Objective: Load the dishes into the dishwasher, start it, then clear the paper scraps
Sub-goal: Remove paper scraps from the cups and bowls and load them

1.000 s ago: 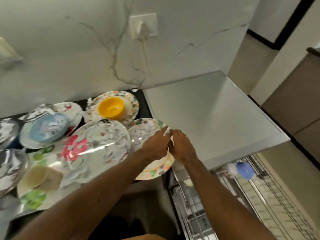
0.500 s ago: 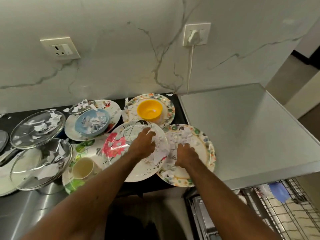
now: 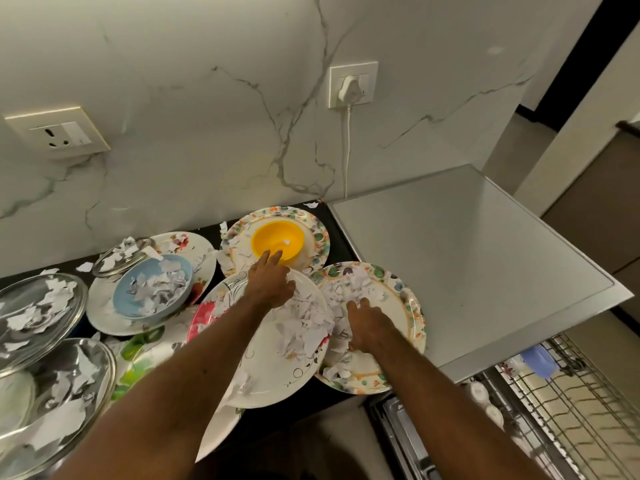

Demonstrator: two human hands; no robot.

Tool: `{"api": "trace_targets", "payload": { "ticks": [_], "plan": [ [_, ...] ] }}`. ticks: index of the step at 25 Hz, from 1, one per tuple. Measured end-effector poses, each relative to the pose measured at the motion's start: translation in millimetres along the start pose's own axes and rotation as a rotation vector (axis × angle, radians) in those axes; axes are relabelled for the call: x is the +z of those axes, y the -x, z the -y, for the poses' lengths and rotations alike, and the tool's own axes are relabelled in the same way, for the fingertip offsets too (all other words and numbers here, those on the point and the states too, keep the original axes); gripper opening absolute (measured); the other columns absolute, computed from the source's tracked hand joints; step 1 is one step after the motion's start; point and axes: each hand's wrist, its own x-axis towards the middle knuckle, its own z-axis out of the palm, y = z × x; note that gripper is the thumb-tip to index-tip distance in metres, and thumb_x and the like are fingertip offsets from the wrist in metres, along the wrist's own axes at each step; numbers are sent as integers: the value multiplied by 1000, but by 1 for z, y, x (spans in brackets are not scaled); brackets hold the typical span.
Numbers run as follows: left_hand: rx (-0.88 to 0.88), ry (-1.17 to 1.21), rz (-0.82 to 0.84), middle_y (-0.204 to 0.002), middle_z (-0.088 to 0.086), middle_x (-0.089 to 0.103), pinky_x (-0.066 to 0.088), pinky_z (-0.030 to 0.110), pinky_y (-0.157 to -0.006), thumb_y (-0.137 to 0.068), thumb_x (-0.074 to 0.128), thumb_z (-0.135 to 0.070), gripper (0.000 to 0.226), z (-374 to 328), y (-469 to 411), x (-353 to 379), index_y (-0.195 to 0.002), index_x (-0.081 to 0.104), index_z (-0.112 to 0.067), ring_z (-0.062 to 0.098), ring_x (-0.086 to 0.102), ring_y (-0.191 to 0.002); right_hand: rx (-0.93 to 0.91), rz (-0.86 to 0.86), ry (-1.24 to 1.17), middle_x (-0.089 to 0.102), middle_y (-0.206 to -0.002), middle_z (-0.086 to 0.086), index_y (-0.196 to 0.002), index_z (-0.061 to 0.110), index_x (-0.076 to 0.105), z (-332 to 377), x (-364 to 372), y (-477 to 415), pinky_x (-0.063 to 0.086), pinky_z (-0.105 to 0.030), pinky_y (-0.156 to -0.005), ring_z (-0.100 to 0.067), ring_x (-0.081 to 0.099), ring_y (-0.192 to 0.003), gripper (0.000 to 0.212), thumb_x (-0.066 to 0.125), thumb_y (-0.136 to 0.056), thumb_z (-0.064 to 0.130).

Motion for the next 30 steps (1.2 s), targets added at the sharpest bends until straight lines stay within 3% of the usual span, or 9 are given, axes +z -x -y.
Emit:
{"api": "trace_targets", "payload": {
  "ticks": [5,11,17,19,21,23,25,28,30],
  "plan": [
    [2,15,-4,-165,6,32,29,57,-120,-98,61,-41,53,2,-12,3,-144,57,-14,30,19,-155,-1,12,4,25,-162,-20,-158,14,24,2,-4,-2,48,-47,-106,-42,47,-137,100,87,-83,35],
    [28,158,-140,-161,10,36,42,43,-113,-96,63,-12,45,6,-10,3,-138,58,2,31,38,-143,-2,15,-3,24,-162,-20,-158,14,23,3,-5,-3,48,-47,-106,-42,46,-138,102,88,-82,34],
    [330,139,-300,-132,10,60,54,40,-99,-92,77,-26,28,7,22,-8,-109,75,-4,27,60,-116,-44,-20,-30,31,-158,-17,-156,16,30,-10,-3,1,51,-47,-100,-41,50,-132,94,83,-85,45],
    [383,162,-296,-126,9,64,53,38,-95,-91,77,-34,28,5,37,-10,-100,77,-8,25,63,-112,-31,-80,-159,47,-147,-13,-147,17,47,-19,-3,2,51,-43,-97,-37,55,-126,68,71,-93,51],
    [445,157,-290,-125,10,65,52,37,-93,-92,75,-36,29,0,48,-9,-99,78,-8,26,65,-111,51,-253,-481,67,-127,-9,-129,15,66,-27,-5,6,52,-36,-89,-30,64,-114,47,56,-102,53],
    [505,141,-285,-127,10,65,54,38,-93,-94,72,-36,30,-9,58,-8,-101,80,-8,26,66,-110,135,-409,-859,71,-116,-1,-124,16,69,-31,-10,8,52,-34,-89,-23,66,-109,54,48,-104,61],
    [586,131,-264,-130,8,64,58,43,-95,-95,69,-37,30,-18,64,-7,-106,80,-10,26,66,-114,134,-358,-1199,68,-123,1,-132,21,65,-31,-15,6,59,-40,-92,-22,66,-110,62,45,-100,70],
    [708,140,-251,-136,6,61,56,49,-101,-97,60,-45,37,-24,71,-2,-109,78,-14,26,57,-132,102,-249,-1354,64,-134,-11,-141,18,59,-31,-14,5,66,-45,-80,-29,68,-111,42,62,-104,36],
    [661,251,-281,-149,6,50,50,42,-109,-93,64,-54,38,-29,76,3,-107,69,-18,23,43,-145,94,-297,-1341,63,-135,-12,-142,14,58,-34,-7,8,66,-36,-73,-28,66,-113,42,65,-101,16]
  ]
}}
